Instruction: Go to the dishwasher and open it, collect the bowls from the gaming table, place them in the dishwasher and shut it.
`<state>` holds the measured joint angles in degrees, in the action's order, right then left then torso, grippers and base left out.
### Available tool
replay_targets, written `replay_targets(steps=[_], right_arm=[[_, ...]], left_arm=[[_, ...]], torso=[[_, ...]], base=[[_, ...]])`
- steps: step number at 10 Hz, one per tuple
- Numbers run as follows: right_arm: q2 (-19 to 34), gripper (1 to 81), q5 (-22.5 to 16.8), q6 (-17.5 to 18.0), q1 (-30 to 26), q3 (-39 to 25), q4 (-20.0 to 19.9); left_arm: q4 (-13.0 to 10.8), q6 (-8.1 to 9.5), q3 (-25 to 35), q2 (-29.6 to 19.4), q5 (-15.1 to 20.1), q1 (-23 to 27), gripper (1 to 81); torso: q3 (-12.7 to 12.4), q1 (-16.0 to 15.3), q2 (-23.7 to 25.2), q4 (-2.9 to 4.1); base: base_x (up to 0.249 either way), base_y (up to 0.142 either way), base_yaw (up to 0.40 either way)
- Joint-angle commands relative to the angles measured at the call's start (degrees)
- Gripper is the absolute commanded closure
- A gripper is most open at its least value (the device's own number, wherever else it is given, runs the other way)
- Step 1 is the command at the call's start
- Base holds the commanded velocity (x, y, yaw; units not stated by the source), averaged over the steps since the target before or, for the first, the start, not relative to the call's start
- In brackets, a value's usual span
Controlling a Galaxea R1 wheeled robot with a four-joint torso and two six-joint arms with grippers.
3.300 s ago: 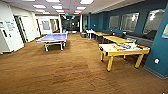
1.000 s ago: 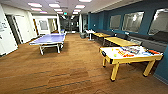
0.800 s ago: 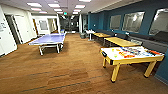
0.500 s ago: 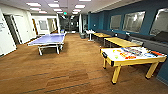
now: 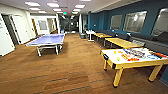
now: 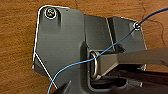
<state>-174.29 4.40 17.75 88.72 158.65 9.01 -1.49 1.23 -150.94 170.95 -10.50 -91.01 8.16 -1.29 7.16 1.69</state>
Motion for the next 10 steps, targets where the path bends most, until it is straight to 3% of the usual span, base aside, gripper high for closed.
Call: replay_targets(steps=[1, 10], right_arm=[[0.6, 1.0, -2.5, -1.1, -2.7, -1.2, -0.3], [0.5, 1.0, -2.5, -1.1, -2.5, -1.2, 0.0]], left_arm=[[-0.4, -0.53, 0.1, -0.3, 2.7, 1.9, 1.0], [-0.5, -0.53, 0.1, -0.1, 2.8, 2.0, 1.0]], torso=[[0.0, 0.0, 0.0, 0.0], [0.0, 0.0, 0.0, 0.0]], base=[[0.191, 0.0, 0.0], [0.191, 0.0, 0.0]])
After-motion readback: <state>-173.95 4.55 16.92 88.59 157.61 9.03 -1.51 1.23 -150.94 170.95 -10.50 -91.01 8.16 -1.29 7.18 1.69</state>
